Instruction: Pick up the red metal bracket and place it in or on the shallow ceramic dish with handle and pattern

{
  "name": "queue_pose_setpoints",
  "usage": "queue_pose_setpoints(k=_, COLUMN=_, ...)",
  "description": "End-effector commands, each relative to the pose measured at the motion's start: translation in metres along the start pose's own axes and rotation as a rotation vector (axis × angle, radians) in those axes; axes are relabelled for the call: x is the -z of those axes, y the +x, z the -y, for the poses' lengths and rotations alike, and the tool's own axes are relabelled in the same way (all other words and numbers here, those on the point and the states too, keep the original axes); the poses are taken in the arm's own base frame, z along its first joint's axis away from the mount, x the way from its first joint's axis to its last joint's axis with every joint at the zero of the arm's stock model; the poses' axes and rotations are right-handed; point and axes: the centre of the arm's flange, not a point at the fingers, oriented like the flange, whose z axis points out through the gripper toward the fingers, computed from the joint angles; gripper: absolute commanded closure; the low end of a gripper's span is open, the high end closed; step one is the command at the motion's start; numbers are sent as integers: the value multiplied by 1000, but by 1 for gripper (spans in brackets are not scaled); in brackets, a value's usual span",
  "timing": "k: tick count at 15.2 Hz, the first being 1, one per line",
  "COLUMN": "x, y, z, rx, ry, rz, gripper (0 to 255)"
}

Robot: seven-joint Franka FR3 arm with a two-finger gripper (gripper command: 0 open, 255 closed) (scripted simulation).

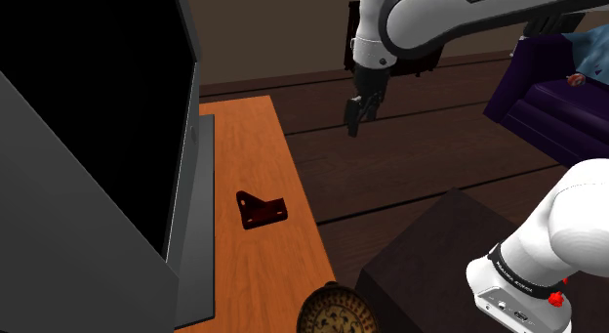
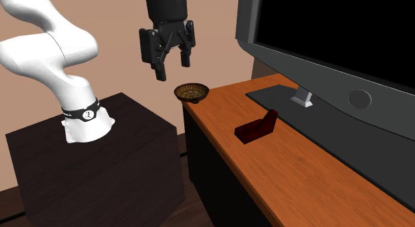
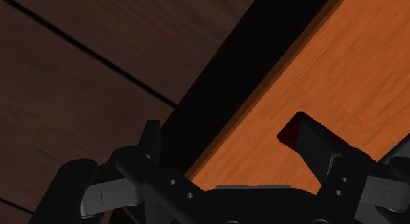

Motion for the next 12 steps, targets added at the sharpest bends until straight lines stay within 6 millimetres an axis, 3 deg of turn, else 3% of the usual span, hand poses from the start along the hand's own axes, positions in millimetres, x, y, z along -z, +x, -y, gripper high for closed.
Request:
queue_pose_setpoints(k=1, x=-12, y=15, z=17, rx=24, ry=-6, rz=-5, gripper=0)
queue_pose_setpoints(k=12, x=-74, y=102, z=117, rx=155, ry=-42, rz=-27, gripper=0)
